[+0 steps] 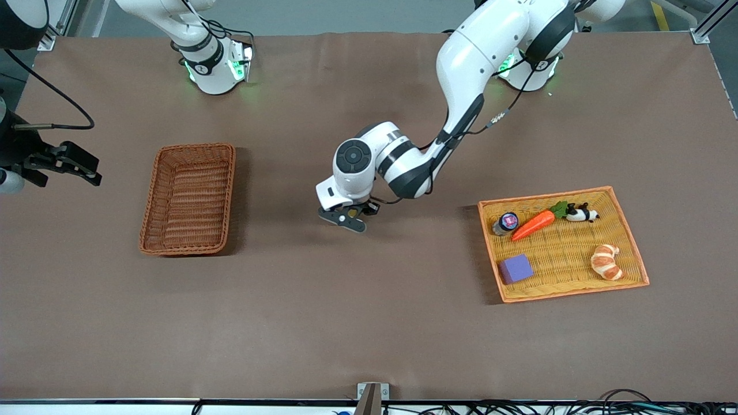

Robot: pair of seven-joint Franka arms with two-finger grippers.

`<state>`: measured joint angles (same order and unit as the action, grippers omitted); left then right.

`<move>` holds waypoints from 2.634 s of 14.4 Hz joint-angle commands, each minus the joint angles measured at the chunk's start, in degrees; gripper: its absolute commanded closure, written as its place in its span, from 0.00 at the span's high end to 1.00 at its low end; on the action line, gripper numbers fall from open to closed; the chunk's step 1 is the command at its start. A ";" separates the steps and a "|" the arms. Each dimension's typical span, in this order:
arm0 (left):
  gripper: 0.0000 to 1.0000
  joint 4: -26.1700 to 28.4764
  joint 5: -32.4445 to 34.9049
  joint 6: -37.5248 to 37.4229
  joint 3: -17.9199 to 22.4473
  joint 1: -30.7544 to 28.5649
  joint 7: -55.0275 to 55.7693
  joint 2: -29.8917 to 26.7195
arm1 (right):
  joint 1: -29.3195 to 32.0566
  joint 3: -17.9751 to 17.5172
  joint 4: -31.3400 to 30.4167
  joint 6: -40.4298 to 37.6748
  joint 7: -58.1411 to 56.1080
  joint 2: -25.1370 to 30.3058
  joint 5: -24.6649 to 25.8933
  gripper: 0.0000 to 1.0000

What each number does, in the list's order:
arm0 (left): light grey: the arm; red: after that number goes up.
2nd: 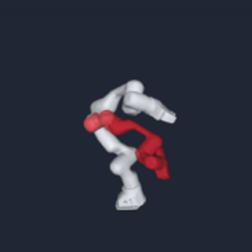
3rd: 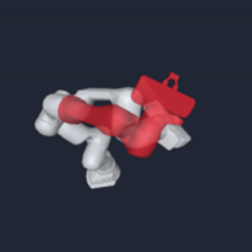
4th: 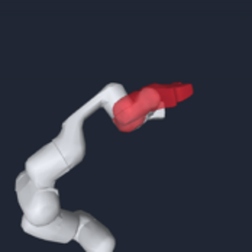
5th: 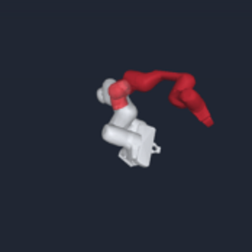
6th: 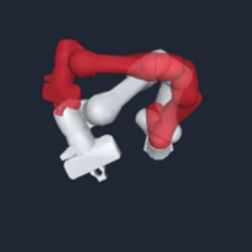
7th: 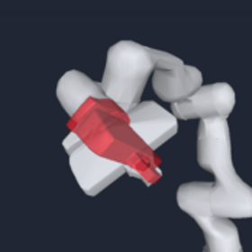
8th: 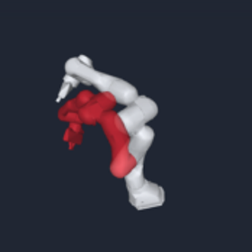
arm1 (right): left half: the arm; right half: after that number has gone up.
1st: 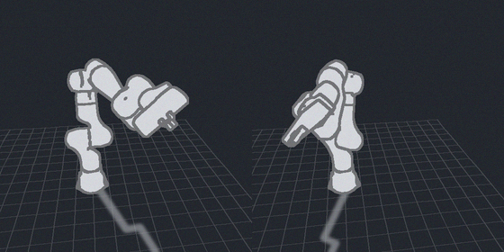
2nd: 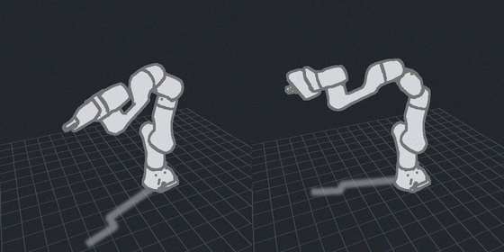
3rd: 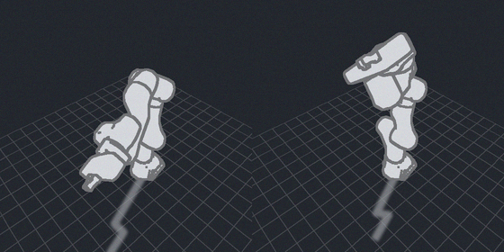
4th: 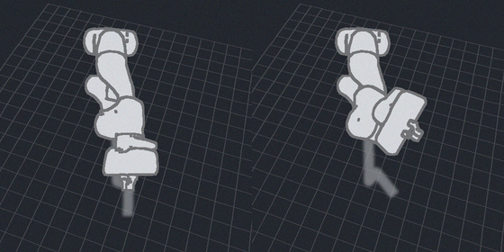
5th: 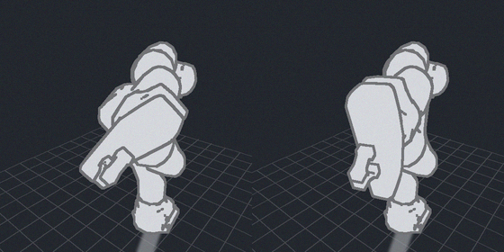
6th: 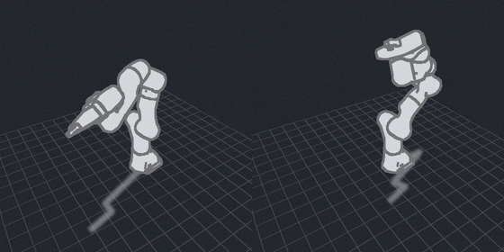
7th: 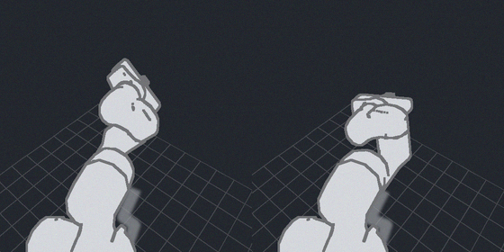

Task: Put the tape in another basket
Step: 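Lift the tape with the left gripper and carry it toward the basket, then set the tape down mid-table while the right gripper reaches toward it, then grasp the tape with the right gripper while the left gripper withdraws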

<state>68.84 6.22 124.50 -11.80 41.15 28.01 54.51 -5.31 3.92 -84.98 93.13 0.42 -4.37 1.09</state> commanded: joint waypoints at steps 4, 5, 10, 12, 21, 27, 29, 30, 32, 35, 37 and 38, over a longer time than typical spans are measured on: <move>0.43 -2.66 0.46 5.39 0.64 1.66 -1.03 2.98 | 2.93 -2.15 -0.62 -0.67 -0.60 0.32 -0.82 1.00; 0.86 -2.57 0.63 6.53 0.82 1.66 -1.03 2.71 | 2.85 -2.42 -0.62 -0.67 -0.60 0.32 -0.82 1.00; 1.00 -0.47 0.98 4.46 1.08 -1.32 -0.24 -3.42 | 1.53 -2.51 -3.59 -0.94 -0.25 1.20 -0.82 1.00; 1.00 -0.29 0.98 -3.27 0.82 -4.48 -0.85 -8.16 | 1.18 -3.30 -7.81 1.34 -0.33 2.78 -0.74 1.00; 1.00 1.65 0.37 -23.34 0.29 -22.76 -1.47 -29.00 | -3.64 -20.25 -22.06 24.80 20.21 -4.05 1.37 1.00; 1.00 1.82 0.37 -26.68 0.29 -31.20 -3.04 -34.37 | -10.59 -22.73 -21.98 34.73 35.85 -19.61 15.95 1.00; 1.00 1.82 0.19 -27.12 0.20 -34.10 -5.06 -36.04 | -12.43 -22.64 -21.81 37.55 37.63 -22.08 16.23 1.00; 1.00 1.82 -0.50 -27.12 0.12 -35.33 -5.86 -36.48 | -12.62 -22.64 -21.81 38.52 37.72 -22.78 16.31 1.00; 1.00 2.17 -1.91 -27.12 0.20 -37.53 -7.96 -37.19 | -12.62 -22.64 -21.98 40.63 37.72 -24.89 17.36 1.00; 1.00 4.09 -4.37 -26.95 0.29 -39.82 -11.04 -39.37 | -12.97 -22.64 -22.77 43.10 37.99 -26.74 19.74 1.00; 1.00 7.08 -5.17 -26.42 1.52 -39.21 -13.67 -41.58 | -13.41 -22.64 -25.22 45.64 38.16 -27.10 23.50 1.00; 1.00 8.84 -5.34 -26.25 2.91 -38.78 -15.17 -42.98 | -13.32 -22.64 -25.93 46.26 38.94 -27.10 24.91 1.00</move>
<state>71.96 2.11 97.51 -10.66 1.75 15.49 16.22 -18.51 -18.49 -108.43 137.33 36.99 -31.82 22.33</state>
